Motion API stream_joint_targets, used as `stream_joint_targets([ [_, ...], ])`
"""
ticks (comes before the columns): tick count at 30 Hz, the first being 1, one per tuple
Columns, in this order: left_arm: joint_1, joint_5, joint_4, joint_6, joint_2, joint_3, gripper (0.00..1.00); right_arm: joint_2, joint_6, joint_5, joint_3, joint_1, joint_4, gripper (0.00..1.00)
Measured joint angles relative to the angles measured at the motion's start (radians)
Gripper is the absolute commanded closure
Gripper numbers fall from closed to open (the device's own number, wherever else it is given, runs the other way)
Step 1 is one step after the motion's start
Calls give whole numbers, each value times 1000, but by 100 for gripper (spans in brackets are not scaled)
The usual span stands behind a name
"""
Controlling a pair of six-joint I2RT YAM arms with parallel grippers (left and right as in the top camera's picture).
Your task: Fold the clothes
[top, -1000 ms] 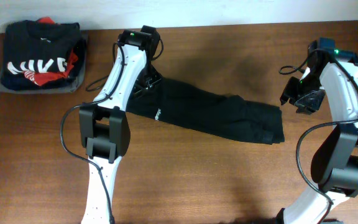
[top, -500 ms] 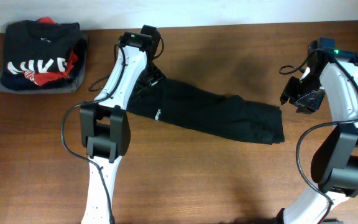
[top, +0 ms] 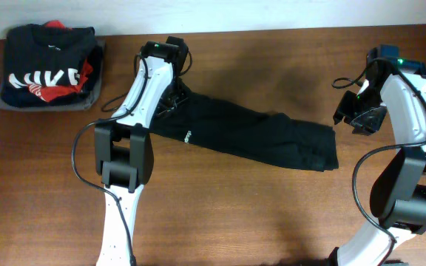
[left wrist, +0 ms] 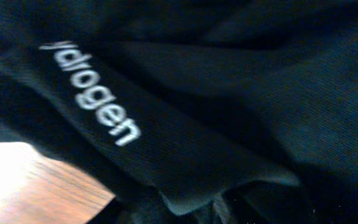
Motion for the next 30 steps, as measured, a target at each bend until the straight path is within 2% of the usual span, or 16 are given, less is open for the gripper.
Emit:
stream_joint_targets([
  [17, 34, -208, -70, 113, -2, 0, 65, 0, -1, 0, -3, 0, 0, 47],
  [20, 37, -269, -77, 120, -16, -2, 32, 0, 0, 0, -12, 0, 0, 47],
  [23, 40, -314, -78, 128, -52, -2, 13, 0, -1, 0, -14, 0, 0, 48],
  [24, 41, -323, -78, 126, -67, -2, 13, 0, -1, 0, -14, 0, 0, 48],
  [25, 42, -331, -78, 129, -81, -2, 7, 0, 0, -4, -14, 0, 0, 48],
  [30, 42, -340, -62, 169, -149, -2, 5, 0, -6, -43, -14, 3, 0, 48],
])
